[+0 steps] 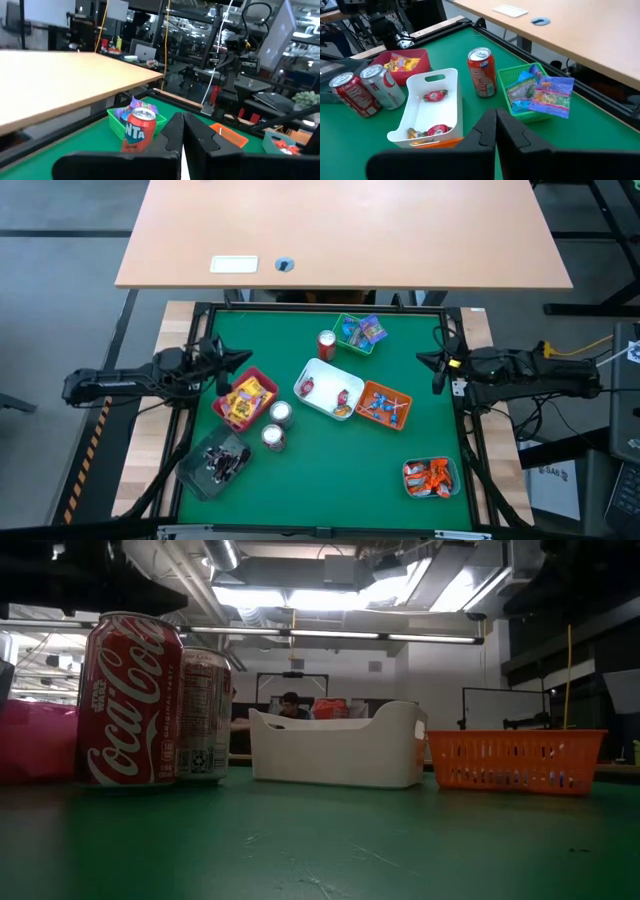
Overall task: Sort candy
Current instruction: Return to Home Position
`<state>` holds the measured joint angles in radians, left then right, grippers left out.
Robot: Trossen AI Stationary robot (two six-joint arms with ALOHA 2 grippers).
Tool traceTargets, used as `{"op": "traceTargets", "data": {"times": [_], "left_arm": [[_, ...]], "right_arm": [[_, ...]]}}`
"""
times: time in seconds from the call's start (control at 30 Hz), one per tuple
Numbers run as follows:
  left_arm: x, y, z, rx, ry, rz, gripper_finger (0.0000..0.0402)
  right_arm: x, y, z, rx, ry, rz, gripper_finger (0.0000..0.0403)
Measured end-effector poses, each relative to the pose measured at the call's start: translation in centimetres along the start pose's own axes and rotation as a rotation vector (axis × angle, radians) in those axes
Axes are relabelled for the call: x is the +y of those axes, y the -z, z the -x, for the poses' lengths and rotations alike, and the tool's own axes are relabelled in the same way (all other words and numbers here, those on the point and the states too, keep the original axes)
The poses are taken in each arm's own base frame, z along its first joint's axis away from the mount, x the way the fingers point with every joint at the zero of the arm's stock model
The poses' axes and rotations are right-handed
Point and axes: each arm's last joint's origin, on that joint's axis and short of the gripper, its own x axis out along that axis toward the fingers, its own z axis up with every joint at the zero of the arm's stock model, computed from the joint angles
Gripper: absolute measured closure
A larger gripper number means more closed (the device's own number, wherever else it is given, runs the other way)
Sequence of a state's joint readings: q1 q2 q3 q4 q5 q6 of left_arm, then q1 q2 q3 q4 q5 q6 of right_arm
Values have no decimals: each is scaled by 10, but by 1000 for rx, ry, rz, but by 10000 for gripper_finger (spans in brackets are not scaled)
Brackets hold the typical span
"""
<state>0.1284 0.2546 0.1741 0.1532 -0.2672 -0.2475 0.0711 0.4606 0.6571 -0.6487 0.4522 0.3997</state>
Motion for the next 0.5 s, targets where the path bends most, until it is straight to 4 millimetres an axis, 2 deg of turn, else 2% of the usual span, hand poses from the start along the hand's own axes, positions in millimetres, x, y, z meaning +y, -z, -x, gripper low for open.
{"op": "traceTargets", "data": {"times": [0.3, 0.5], "left_arm": [[-1, -2, 5, -27, 78, -207, 401], [-1, 8, 6, 80, 150, -269, 401]], "right_arm": [[-2, -1, 0, -40, 85, -4, 401], [-4, -2, 0, -62, 125, -74, 401]]}}
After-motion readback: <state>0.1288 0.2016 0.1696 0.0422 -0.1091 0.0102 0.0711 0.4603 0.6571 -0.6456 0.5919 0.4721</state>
